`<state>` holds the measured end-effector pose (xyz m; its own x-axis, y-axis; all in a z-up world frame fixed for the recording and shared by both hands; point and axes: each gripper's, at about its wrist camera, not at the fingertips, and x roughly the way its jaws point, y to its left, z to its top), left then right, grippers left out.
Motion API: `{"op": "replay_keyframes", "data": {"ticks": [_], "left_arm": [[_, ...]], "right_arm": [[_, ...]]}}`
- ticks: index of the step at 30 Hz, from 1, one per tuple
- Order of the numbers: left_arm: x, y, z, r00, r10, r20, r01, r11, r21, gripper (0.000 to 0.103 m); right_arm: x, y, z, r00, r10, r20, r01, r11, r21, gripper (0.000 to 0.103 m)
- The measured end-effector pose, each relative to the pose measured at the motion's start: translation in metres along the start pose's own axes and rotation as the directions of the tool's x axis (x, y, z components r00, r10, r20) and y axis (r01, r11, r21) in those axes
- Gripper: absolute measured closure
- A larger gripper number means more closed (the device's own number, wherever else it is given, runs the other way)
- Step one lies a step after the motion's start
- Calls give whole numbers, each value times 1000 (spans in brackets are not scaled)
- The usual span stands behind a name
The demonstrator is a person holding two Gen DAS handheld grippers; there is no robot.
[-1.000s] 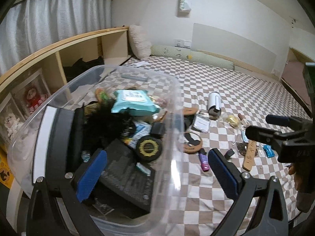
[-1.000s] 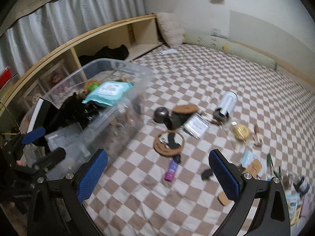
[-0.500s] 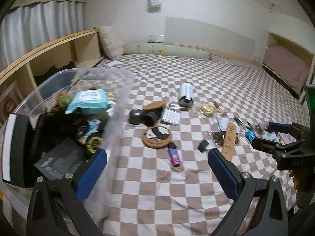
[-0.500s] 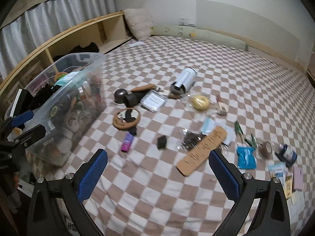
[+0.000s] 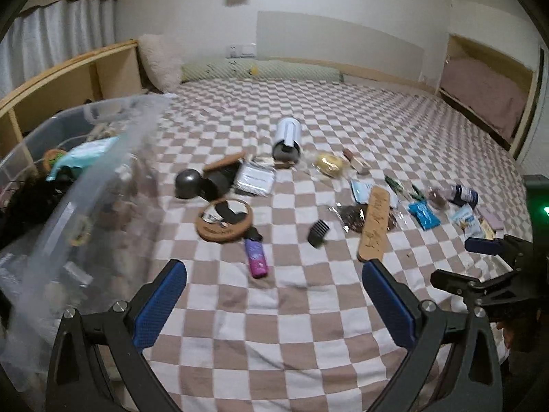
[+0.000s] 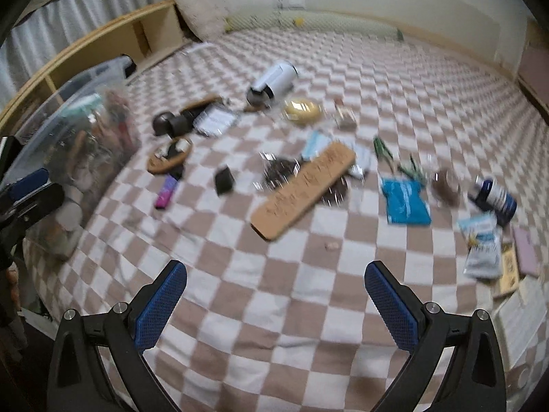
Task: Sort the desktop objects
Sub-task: 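Reach the right tool to the white packet on the wooden board and grasp it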
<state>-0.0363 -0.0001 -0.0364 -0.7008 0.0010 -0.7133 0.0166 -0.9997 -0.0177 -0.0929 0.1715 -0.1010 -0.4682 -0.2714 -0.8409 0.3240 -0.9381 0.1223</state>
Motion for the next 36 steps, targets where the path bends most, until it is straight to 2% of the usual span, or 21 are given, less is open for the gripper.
{"op": "replay_keyframes", "data": {"ticks": [5,9,10,12,13,20,25,26,29,32,36], "left_arm": [[19,-14,-12,1000,14,-7,-14,999,39,0],[38,-20,-20,999,-1,-41,3,999,49,0],[43,-22,-21,999,-6,-53,9,999,50,0],[50,-23,-24,998,-13,-67,16,999,51,0],[53,-23,-25,997,-15,-71,19,998,52,0],[61,-14,-25,996,-23,-82,25,999,26,0],[65,-5,-25,996,-32,-89,32,999,-3,0],[66,-4,-25,995,-36,-91,35,999,-9,0],[68,0,-26,995,-45,-95,43,999,-24,0],[71,2,-27,993,-48,-103,45,998,-33,0],[73,1,-27,992,-54,-110,51,998,-30,0]], "right_arm": [[27,-20,-6,997,-75,-31,74,997,-32,0],[47,-36,0,997,-51,-61,51,999,5,2],[51,-38,3,997,-40,-63,41,999,10,6],[59,-41,12,997,-25,-70,26,1000,14,28],[64,-42,20,998,-24,-65,25,1000,16,29],[95,-39,86,1000,-30,6,29,998,56,30],[127,-45,129,996,-83,29,80,993,90,30],[133,-49,133,995,-93,23,90,991,100,30],[153,-62,142,993,-119,3,118,985,129,40],[169,-73,147,990,-141,-12,142,979,144,40],[180,-83,137,992,-123,-13,123,979,161,40]]}}
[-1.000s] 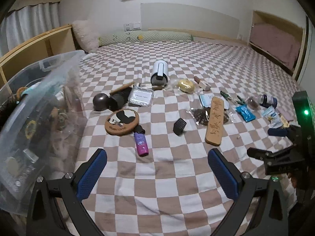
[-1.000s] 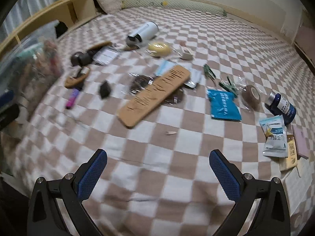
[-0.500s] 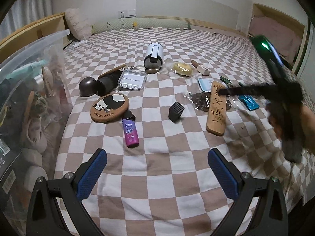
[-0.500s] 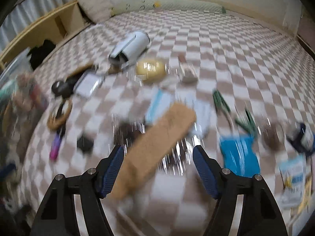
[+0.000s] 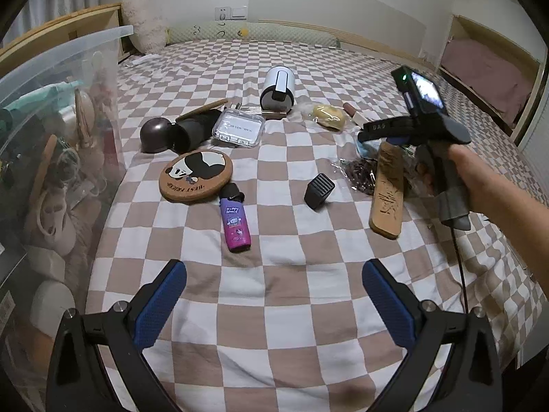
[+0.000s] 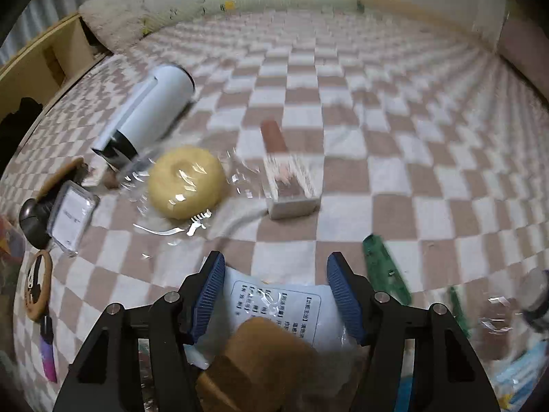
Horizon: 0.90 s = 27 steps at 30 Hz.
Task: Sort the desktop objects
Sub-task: 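Reach the right tool to the white packet on the wooden board and grasp it, then lift the white packet off the board and set it on the bed with the right tool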
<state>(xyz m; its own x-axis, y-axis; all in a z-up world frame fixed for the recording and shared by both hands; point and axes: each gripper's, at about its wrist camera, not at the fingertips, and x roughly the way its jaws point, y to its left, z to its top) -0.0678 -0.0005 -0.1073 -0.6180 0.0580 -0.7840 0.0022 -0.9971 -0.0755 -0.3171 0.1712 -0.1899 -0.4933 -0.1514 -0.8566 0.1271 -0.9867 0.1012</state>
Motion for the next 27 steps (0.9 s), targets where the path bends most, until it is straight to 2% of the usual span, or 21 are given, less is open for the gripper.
{"op": "replay_keyframes", "data": {"ticks": [2,8,12,16,20,27], "left_arm": [[-1,-2,0,1000,-1,5,1,1000,10,0],[-5,-7,-1,1000,-19,13,19,1000,21,0],[-9,-14,-6,999,-34,11,33,999,43,0],[-11,-25,-20,997,-79,-12,80,994,71,0],[-10,-45,-39,988,-147,-52,153,980,124,0],[-7,-68,-56,976,-201,-82,213,961,177,0]], "right_arm": [[-1,-4,-9,1000,21,7,-21,1000,14,40],[-34,4,-65,998,59,4,-59,995,-81,40],[-58,6,-100,995,89,-35,-92,991,-100,40],[-86,9,-129,987,122,-106,-134,983,-123,40],[-108,-3,-148,973,167,-163,-178,982,-59,40],[-128,-11,-171,974,119,-191,-140,985,-104,40]]}}
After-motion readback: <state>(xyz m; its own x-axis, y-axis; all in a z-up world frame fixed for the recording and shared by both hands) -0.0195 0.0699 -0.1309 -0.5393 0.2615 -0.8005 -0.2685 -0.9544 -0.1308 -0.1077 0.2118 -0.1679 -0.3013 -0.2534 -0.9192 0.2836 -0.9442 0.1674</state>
